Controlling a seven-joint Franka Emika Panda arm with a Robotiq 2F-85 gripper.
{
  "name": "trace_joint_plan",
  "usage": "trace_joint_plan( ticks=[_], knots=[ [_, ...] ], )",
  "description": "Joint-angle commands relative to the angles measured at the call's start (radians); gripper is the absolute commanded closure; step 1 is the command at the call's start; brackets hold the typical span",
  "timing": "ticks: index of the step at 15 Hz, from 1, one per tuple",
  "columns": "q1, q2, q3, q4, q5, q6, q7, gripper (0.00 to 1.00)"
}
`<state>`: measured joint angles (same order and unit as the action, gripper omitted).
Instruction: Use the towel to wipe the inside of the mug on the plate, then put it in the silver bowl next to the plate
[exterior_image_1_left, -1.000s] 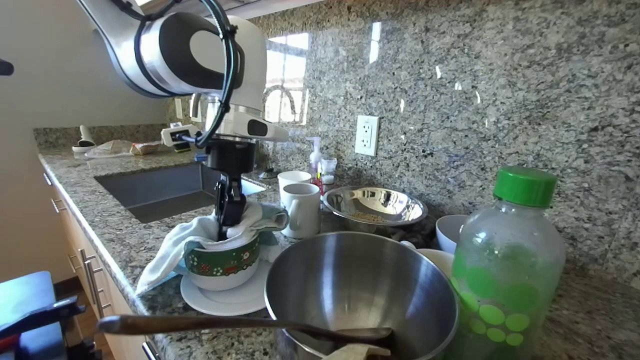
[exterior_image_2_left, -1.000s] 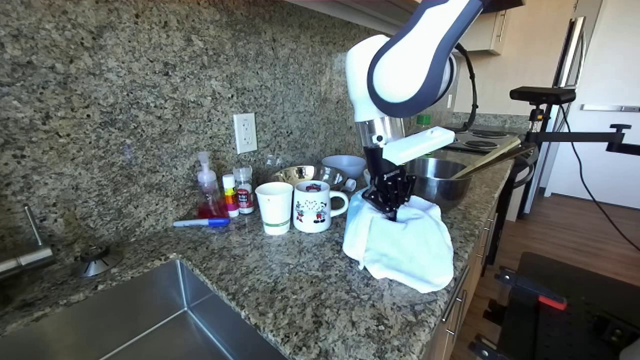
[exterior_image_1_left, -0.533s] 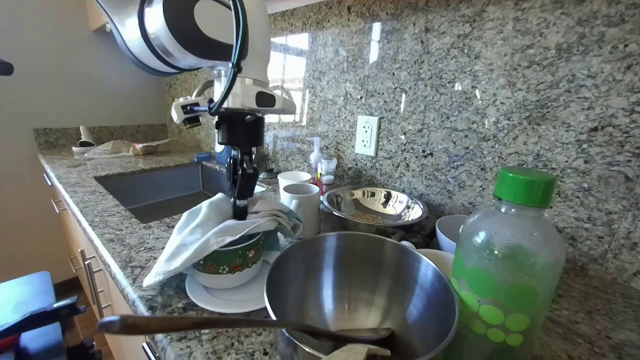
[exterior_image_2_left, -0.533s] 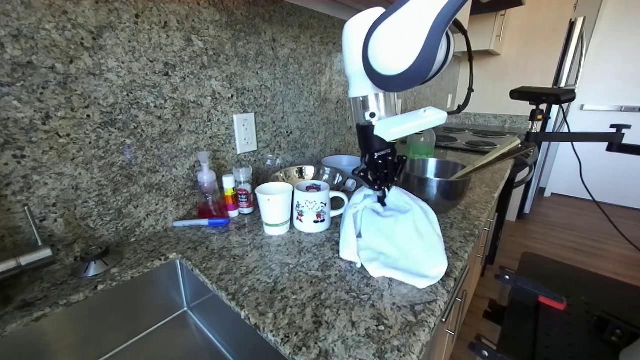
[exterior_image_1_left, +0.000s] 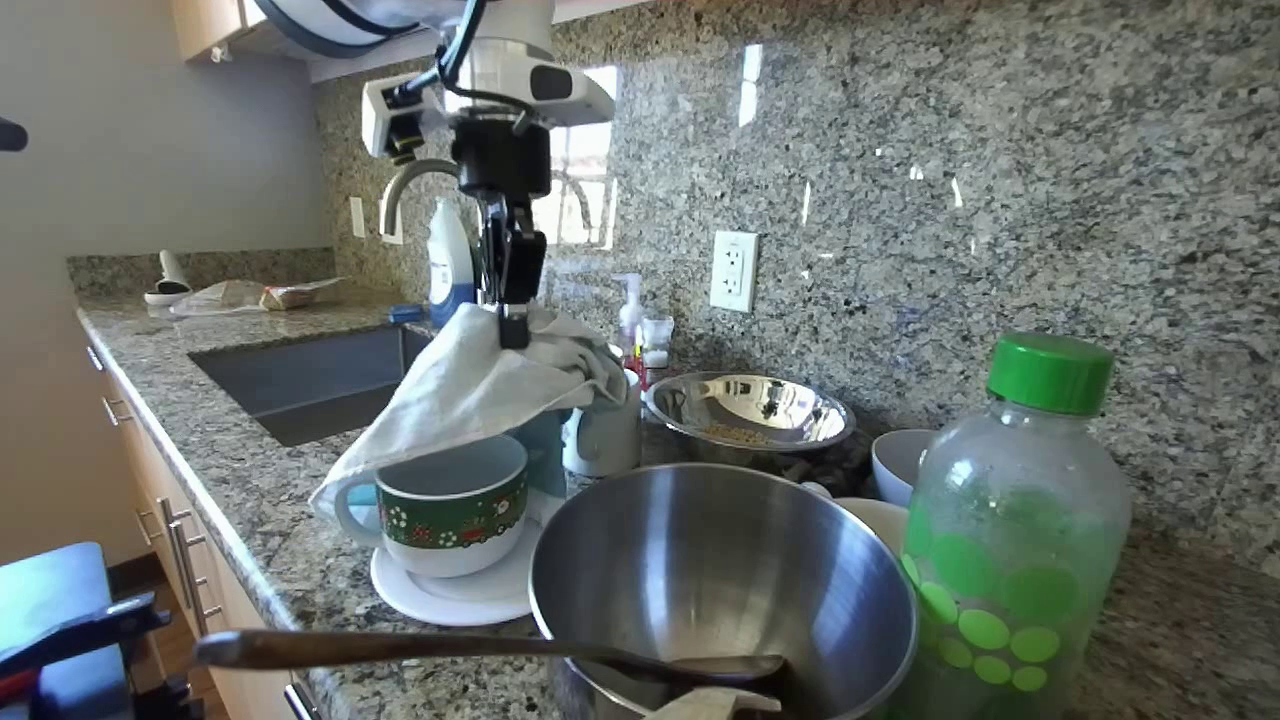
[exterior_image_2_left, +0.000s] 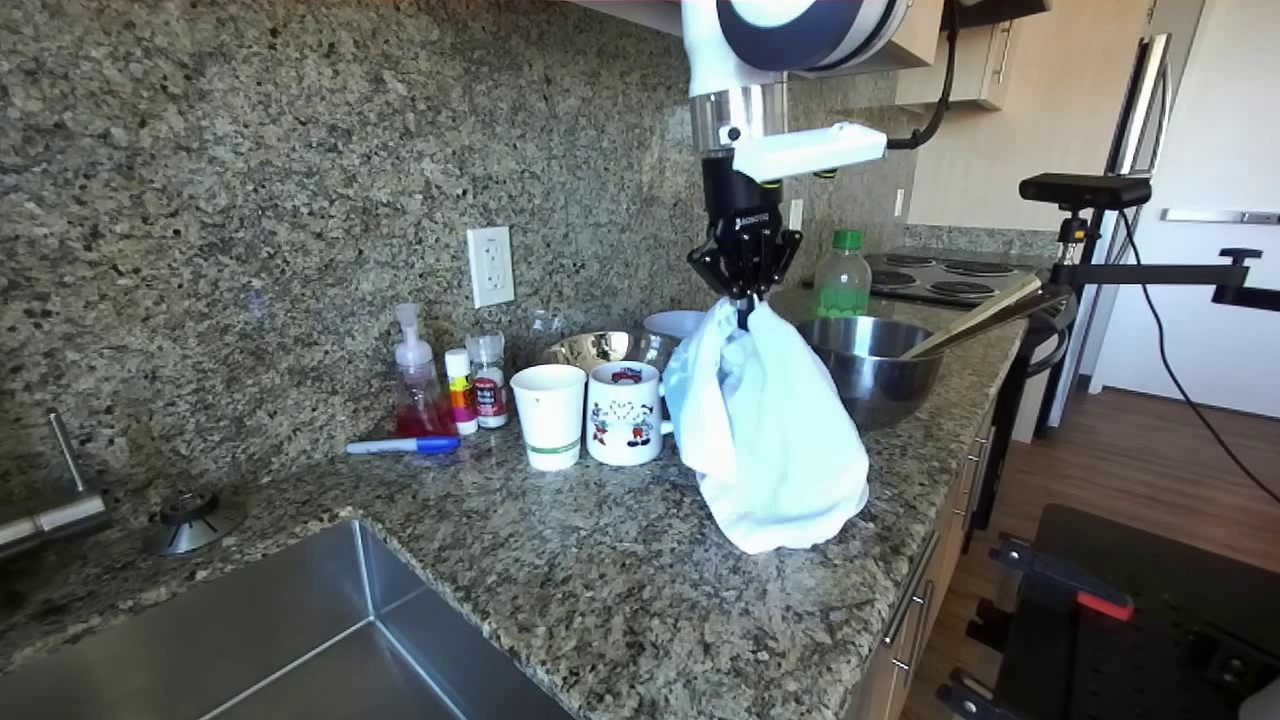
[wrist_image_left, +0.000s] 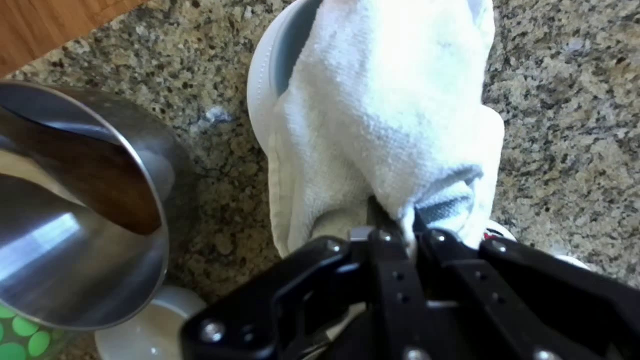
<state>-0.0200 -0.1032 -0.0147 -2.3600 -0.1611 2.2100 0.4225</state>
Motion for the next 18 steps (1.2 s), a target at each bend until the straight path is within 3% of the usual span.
trace_joint_plan(
  ticks=[1, 10, 18],
  knots=[
    [-0.029, -0.069, 0.004, 0.034, -0.031, -0.079, 0.067, 0.95],
    [-0.148, -0.180, -0.002, 0.061, -0.157, -0.124, 0.286, 0.95],
    [-0.240, -0.192, -0.045, 0.057, -0.206, -0.157, 0.401, 0.95]
  ],
)
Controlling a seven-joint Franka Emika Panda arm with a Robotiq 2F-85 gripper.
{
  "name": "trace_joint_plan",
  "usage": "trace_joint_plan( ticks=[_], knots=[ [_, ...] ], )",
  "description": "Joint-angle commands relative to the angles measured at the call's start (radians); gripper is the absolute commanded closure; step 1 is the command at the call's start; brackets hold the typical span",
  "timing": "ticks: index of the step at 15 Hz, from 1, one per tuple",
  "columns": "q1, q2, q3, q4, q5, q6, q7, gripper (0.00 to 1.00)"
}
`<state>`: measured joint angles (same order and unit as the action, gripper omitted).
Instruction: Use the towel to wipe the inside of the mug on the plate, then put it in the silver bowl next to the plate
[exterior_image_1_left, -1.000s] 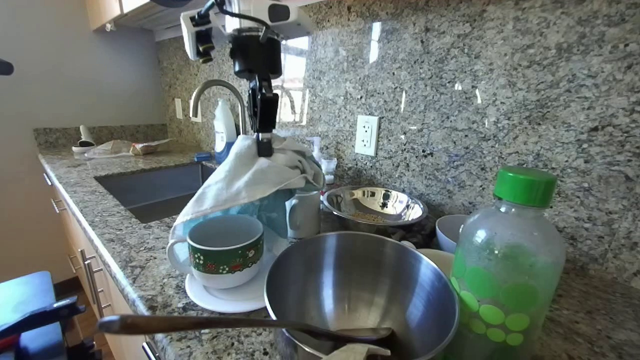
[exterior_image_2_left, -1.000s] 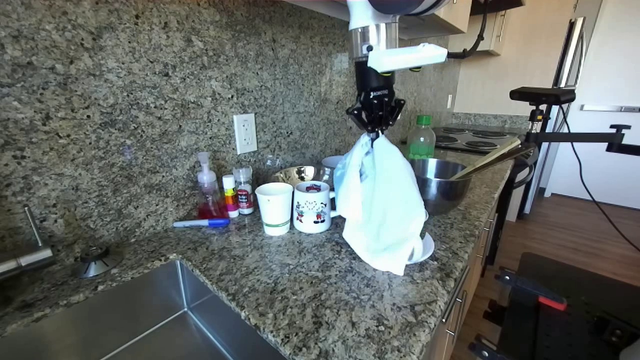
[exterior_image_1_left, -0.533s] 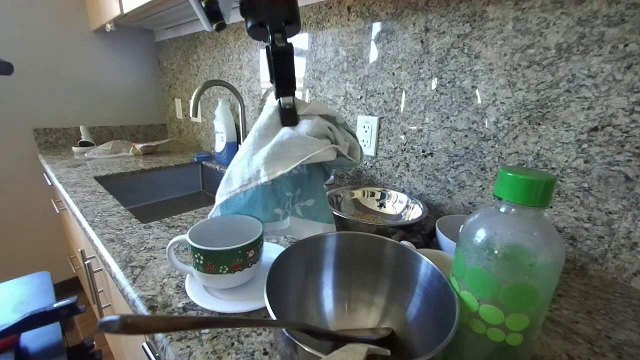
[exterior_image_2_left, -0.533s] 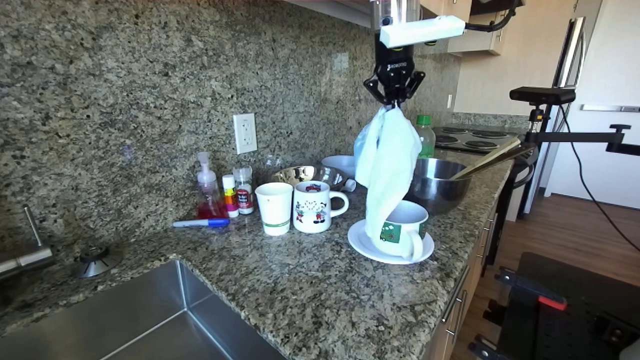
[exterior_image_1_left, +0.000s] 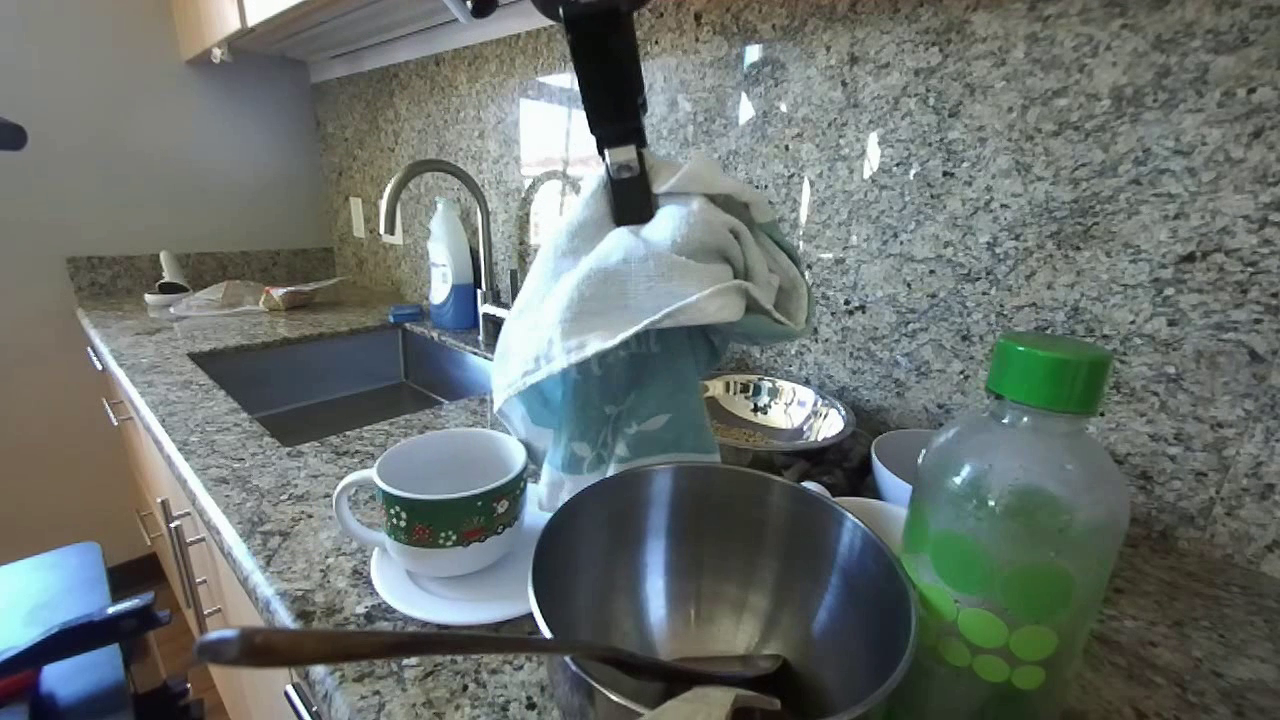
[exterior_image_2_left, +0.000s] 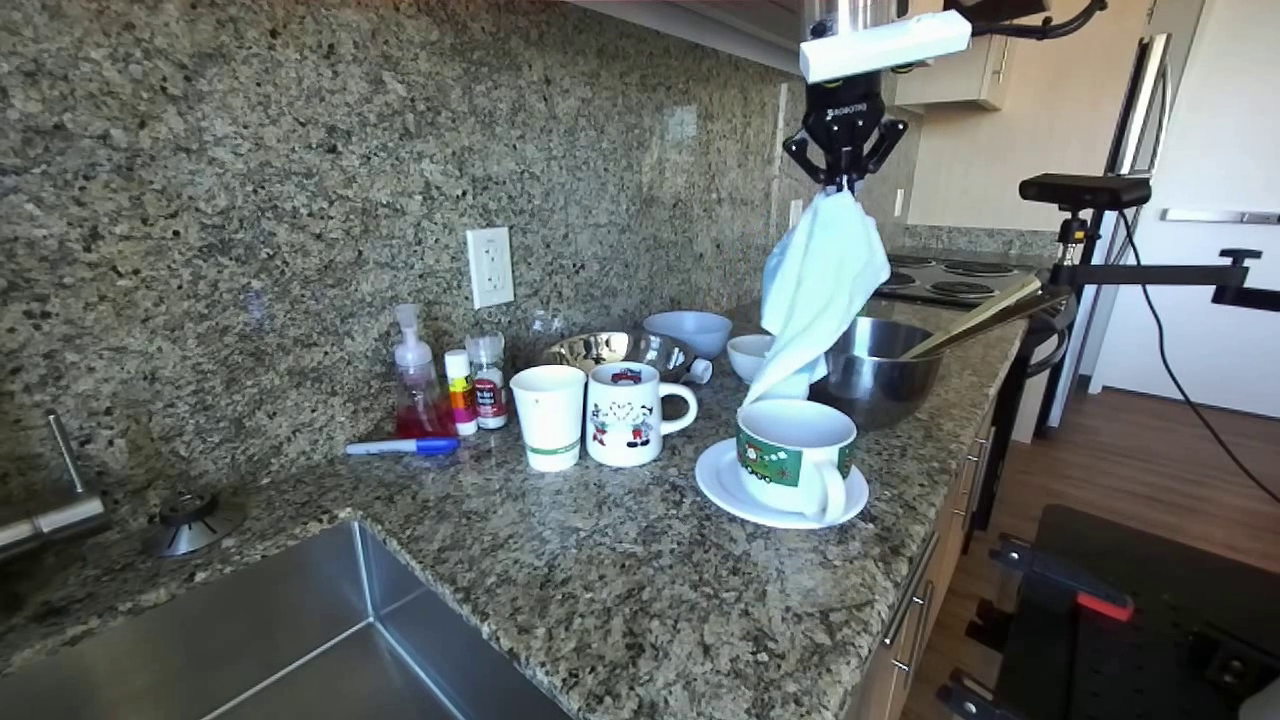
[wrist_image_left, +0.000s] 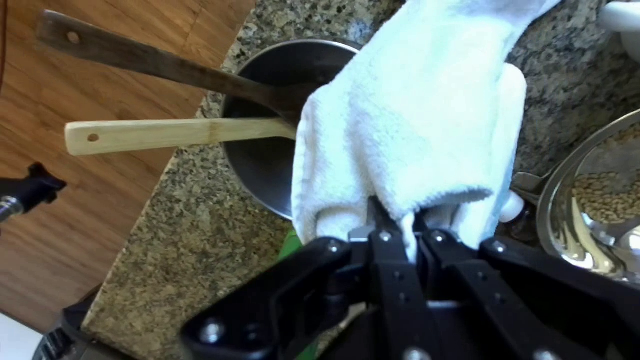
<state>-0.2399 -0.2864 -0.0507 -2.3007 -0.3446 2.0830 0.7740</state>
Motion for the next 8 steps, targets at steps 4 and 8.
trace_joint_plan(
  ticks=[4, 8],
  knots=[
    [-0.036, 0.012, -0.035, -0.010, -0.019, -0.020, 0.053, 0.95],
    [-0.033, 0.045, -0.054, -0.015, -0.009, -0.004, 0.040, 0.95]
  ],
)
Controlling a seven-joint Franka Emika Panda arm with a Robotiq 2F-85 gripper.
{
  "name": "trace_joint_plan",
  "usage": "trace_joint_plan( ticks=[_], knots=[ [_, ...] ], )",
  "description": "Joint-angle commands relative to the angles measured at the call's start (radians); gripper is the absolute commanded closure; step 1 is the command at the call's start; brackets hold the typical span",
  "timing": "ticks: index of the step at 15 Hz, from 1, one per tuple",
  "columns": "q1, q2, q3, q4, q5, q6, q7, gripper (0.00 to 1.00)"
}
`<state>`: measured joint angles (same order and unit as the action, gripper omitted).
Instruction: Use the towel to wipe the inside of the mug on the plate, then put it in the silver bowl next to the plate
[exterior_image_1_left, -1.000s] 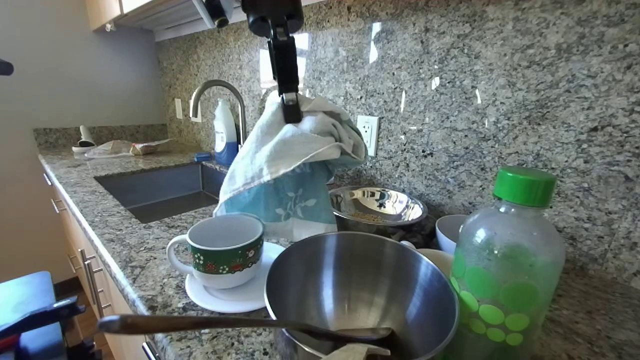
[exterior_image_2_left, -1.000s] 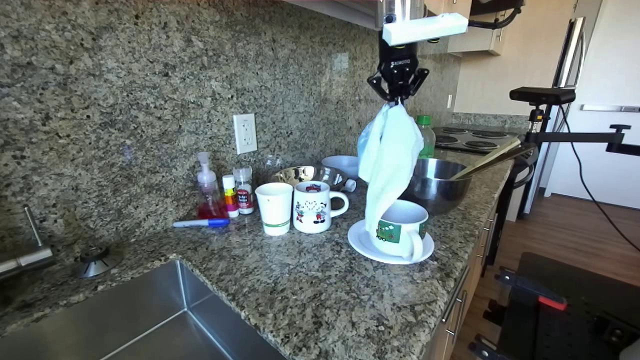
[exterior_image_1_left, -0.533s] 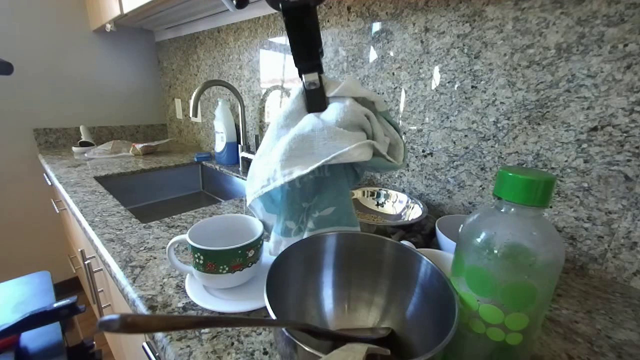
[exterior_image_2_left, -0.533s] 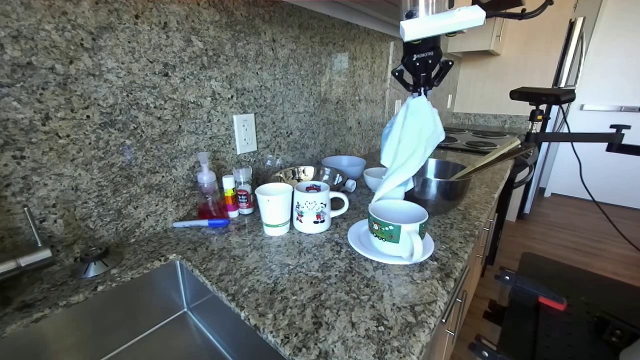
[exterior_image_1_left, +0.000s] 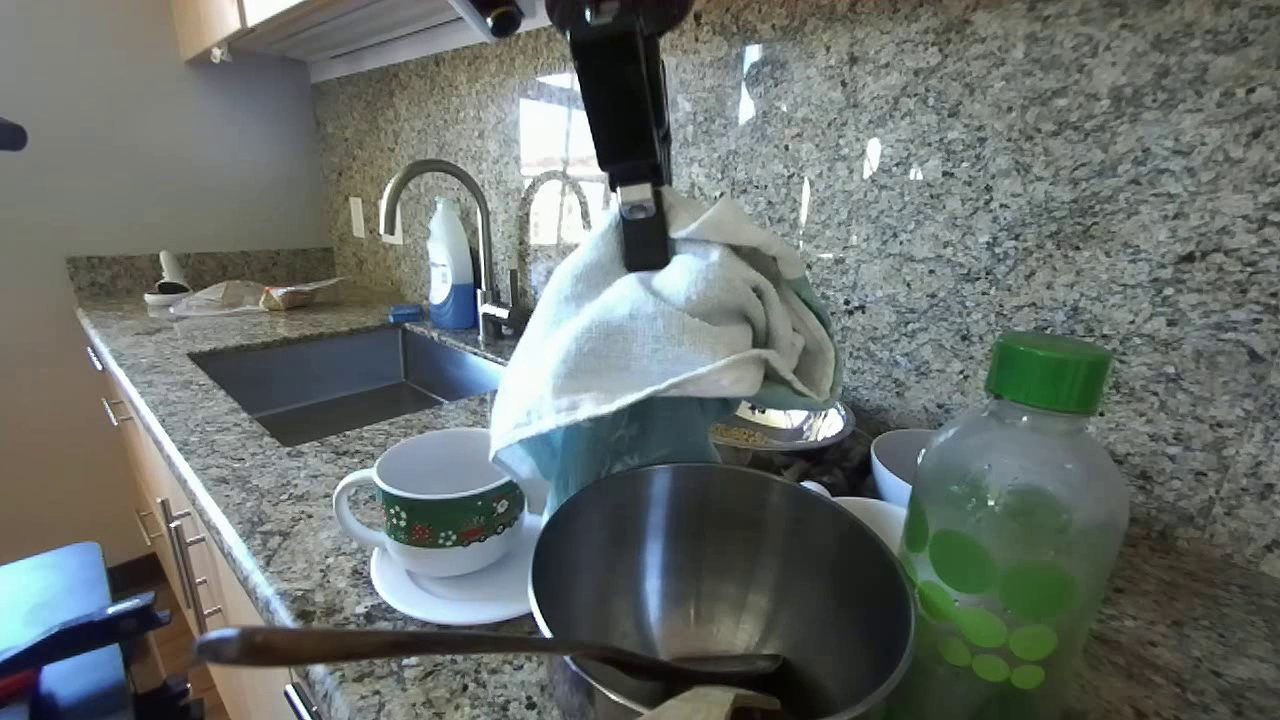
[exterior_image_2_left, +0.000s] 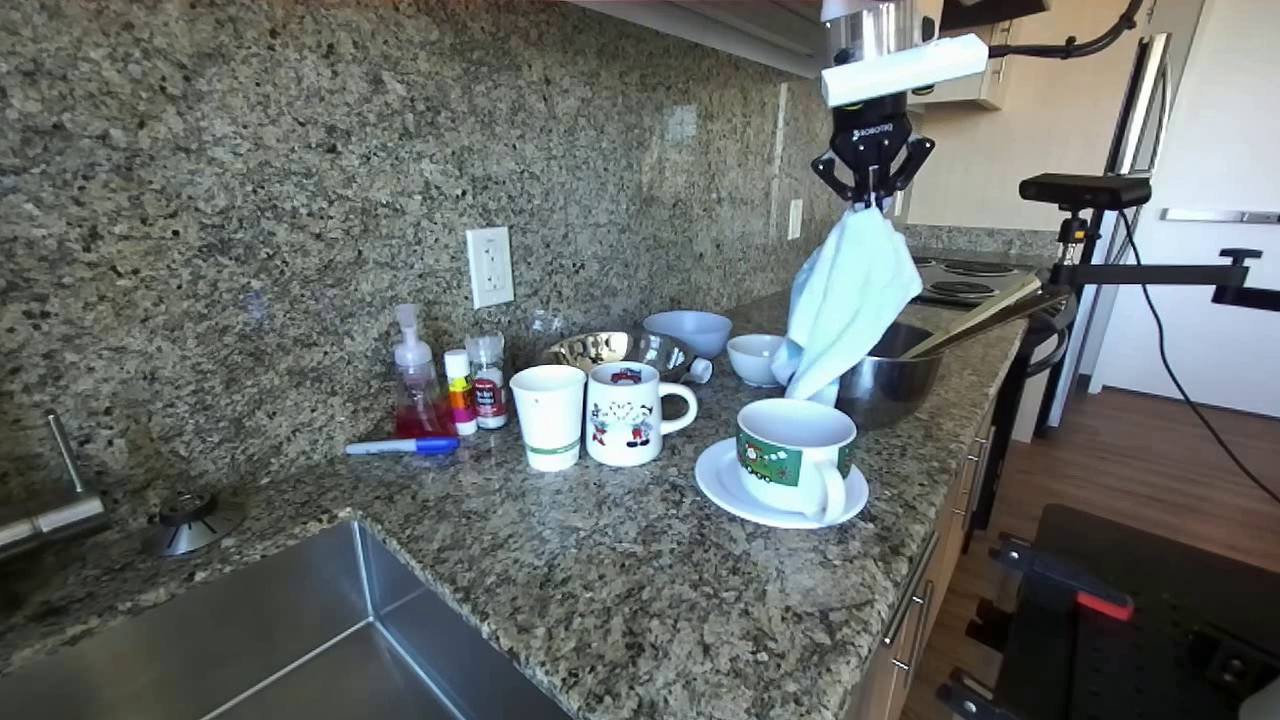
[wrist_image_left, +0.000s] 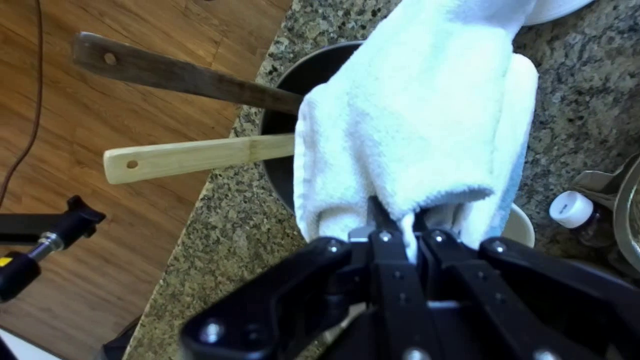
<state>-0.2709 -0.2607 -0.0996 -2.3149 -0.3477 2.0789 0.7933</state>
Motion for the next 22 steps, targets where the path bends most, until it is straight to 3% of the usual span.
trace_joint_plan(
  ticks=[1, 14, 22],
  knots=[
    [0.004, 0.028, -0.008, -0.004, 0.003, 0.007, 0.004, 0.95],
    [0.007, 0.025, -0.009, 0.000, -0.001, -0.002, 0.000, 0.96],
    [-0.056, 0.081, -0.055, 0.089, -0.107, 0.009, 0.157, 0.96]
  ],
)
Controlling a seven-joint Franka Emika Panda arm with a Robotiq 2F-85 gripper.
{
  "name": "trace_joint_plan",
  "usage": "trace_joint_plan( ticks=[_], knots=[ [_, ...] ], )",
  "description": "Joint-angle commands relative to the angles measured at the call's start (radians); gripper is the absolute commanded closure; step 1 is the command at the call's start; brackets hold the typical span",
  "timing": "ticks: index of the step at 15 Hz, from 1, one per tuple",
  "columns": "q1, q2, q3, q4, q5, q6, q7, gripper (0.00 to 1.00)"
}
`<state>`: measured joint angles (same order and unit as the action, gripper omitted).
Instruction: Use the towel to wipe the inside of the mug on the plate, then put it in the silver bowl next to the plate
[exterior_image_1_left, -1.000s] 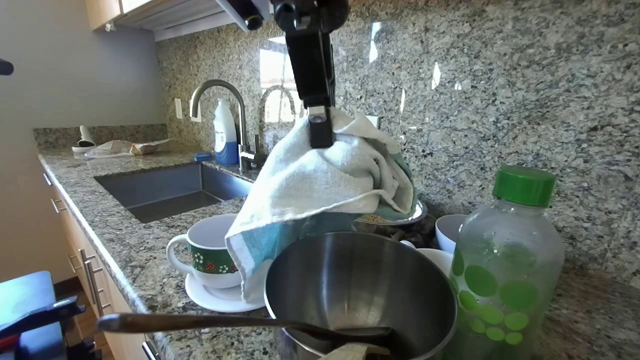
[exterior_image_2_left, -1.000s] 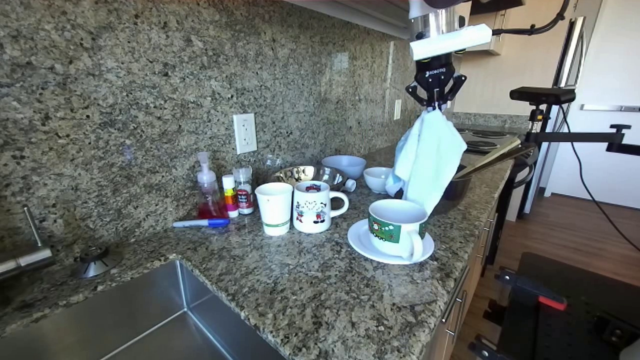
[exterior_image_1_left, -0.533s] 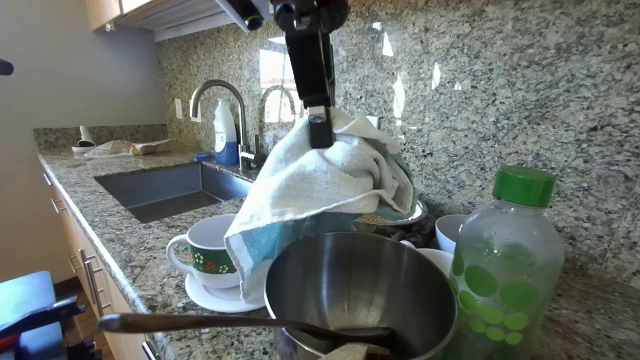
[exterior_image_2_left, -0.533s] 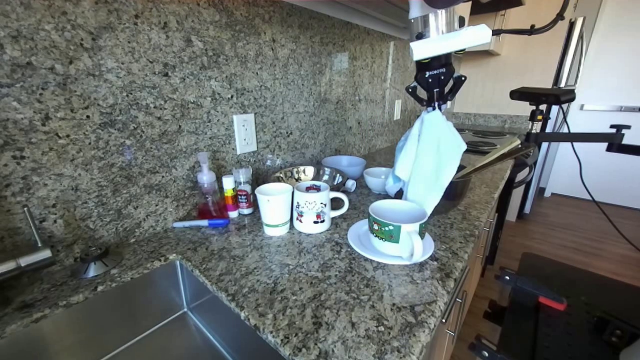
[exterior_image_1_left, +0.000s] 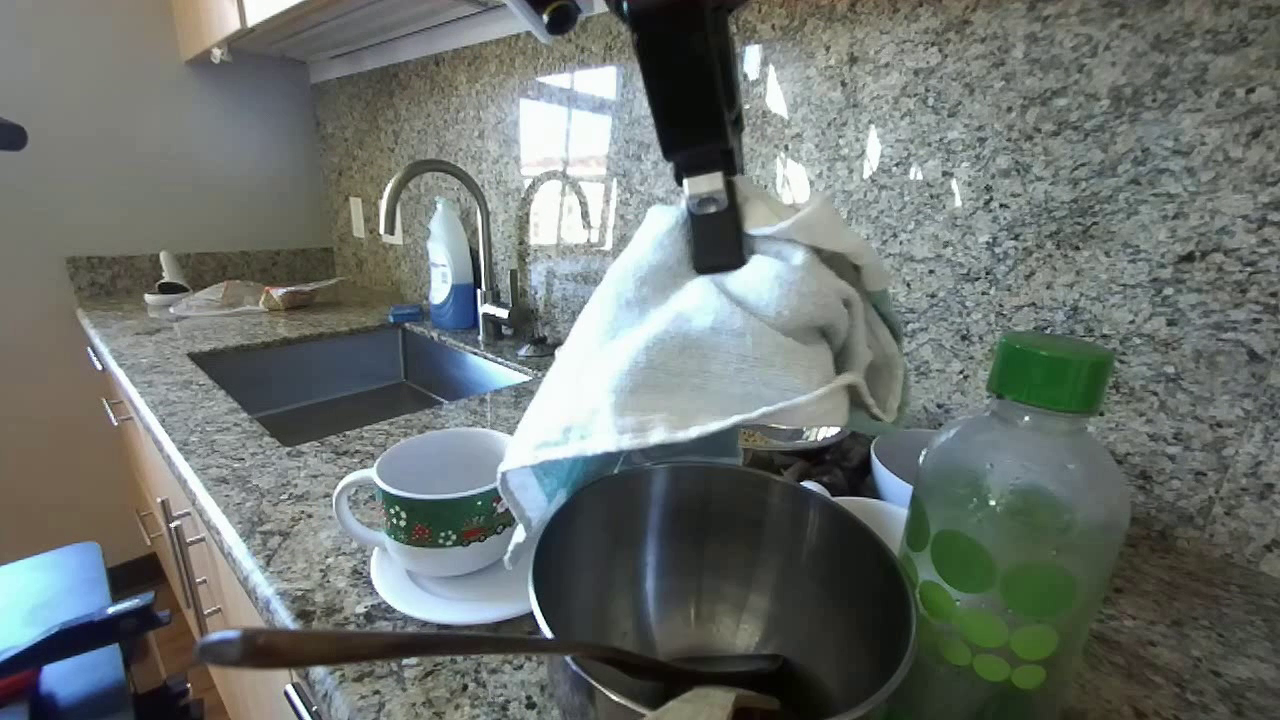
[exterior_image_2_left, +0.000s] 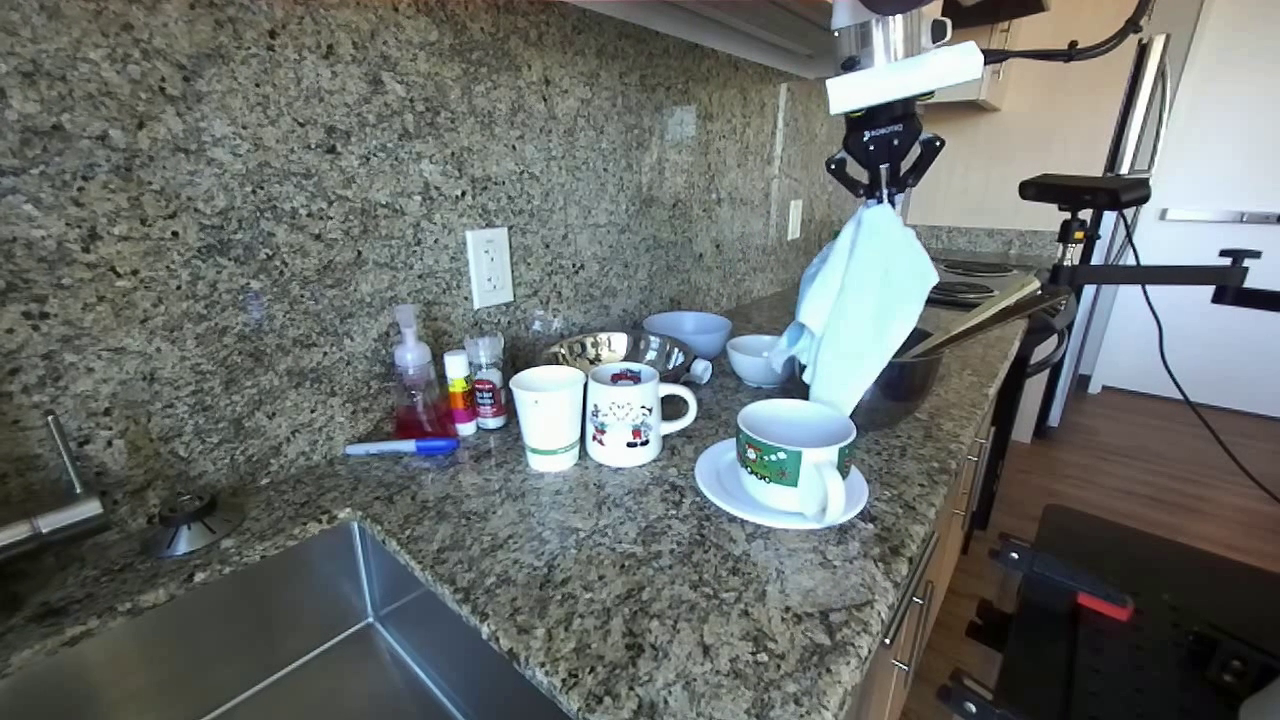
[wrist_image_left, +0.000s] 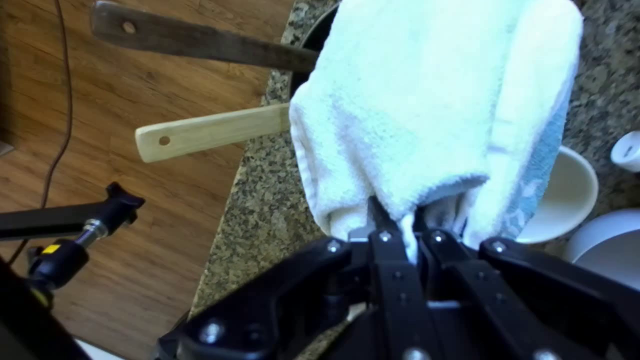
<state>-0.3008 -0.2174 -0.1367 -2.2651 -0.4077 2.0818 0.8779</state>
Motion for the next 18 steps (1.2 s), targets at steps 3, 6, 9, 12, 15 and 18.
trace_joint_plan(
  ticks=[3, 6, 9, 12, 15, 18],
  knots=[
    [-0.036, 0.068, -0.050, 0.045, -0.055, -0.001, 0.112, 0.95],
    [-0.034, 0.090, -0.077, 0.051, -0.035, 0.000, 0.118, 0.95],
    [-0.032, 0.111, -0.098, 0.054, -0.018, 0.003, 0.113, 0.95],
    [-0.032, 0.124, -0.115, 0.047, 0.005, 0.009, 0.102, 0.95],
    [-0.029, 0.142, -0.129, 0.043, 0.057, 0.025, 0.082, 0.95],
    [-0.025, 0.153, -0.135, 0.042, 0.119, 0.047, 0.065, 0.95]
  ],
)
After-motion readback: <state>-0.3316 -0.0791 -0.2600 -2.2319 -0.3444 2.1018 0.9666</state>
